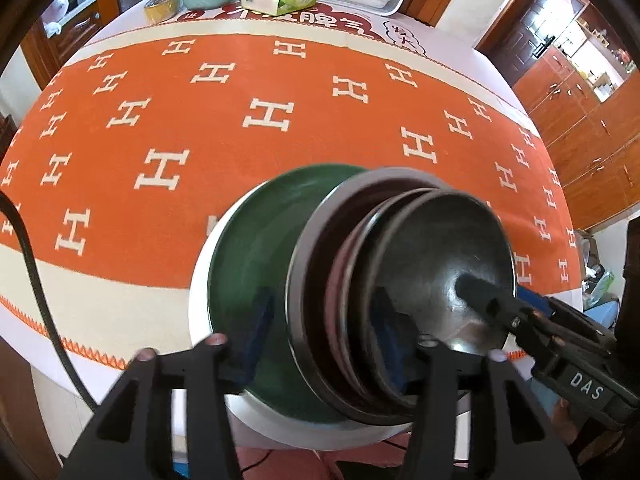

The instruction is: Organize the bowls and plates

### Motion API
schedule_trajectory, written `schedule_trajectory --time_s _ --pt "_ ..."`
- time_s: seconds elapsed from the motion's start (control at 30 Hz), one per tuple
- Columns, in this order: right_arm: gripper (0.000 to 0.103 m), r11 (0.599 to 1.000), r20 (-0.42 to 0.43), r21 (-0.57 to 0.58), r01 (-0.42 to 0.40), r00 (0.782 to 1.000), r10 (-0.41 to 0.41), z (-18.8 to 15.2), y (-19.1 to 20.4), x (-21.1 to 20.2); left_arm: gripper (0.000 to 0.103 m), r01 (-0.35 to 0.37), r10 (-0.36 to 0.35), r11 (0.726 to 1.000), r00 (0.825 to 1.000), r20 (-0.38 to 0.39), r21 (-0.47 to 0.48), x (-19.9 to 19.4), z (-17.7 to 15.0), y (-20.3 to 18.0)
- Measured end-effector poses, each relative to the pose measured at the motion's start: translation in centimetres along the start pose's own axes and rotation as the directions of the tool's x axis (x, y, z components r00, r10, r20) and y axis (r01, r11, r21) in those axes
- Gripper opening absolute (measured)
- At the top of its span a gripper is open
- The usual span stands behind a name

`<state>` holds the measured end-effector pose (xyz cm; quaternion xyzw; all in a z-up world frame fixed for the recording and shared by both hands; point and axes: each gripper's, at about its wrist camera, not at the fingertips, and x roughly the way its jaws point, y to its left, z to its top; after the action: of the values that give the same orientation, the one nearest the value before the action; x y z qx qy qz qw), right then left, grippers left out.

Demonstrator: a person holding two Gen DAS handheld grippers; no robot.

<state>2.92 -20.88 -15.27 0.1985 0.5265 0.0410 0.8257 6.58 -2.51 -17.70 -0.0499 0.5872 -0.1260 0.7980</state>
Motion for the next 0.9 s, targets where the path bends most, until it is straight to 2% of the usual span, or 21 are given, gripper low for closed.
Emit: schedule_trajectory --time_s 0.17,0.27,0.4,0.53,0.67,0.77,0.9 --pt "0.057 0.998 0.108 0.03 0.054 0.993 -0.057 -0.1 1.0 -2.0 0.056 0.004 -0.004 1.0 1.0 0.022 0.003 -1.0 0.7 0.8" --pt "0.066 0.998 0.156 0.031 0.058 0.986 -0.062 -0.7 2.0 -3.2 0.064 0.007 -0.008 1.0 0.999 0.045 0.015 -2.7 0.7 1.2" --pt "0.067 0.996 0.193 0.028 0.085 0.977 -0.089 -2.2 3.4 -4.7 0.072 -0.044 0.04 0.998 0.995 0.092 0.043 -5.7 0.0 1.6" --pt "0.07 0.995 0.213 0.036 0.091 0.972 -0.097 -3.9 4.7 -6.2 0.074 -0.073 0.063 0.996 0.986 0.155 0.057 -9.1 -0.7 2.3" --pt "0.081 0.994 0.236 0.035 0.101 0.966 -0.106 -5.5 5.8 -7.9 0.074 -0.084 0.069 0.994 0.976 0.208 0.064 -12.5 -1.8 3.0" --pt "0.086 0.993 0.25 0.028 0.118 0.961 -0.121 -6.5 6.5 -9.6 0.083 -0.106 0.08 0.991 0.963 0.258 0.088 -15.6 -2.9 3.6" --pt "0.09 0.991 0.273 0.029 0.133 0.952 -0.136 -7.2 7.4 -11.8 0.083 -0.133 0.09 0.984 0.945 0.313 0.121 -19.2 -4.1 3.6"
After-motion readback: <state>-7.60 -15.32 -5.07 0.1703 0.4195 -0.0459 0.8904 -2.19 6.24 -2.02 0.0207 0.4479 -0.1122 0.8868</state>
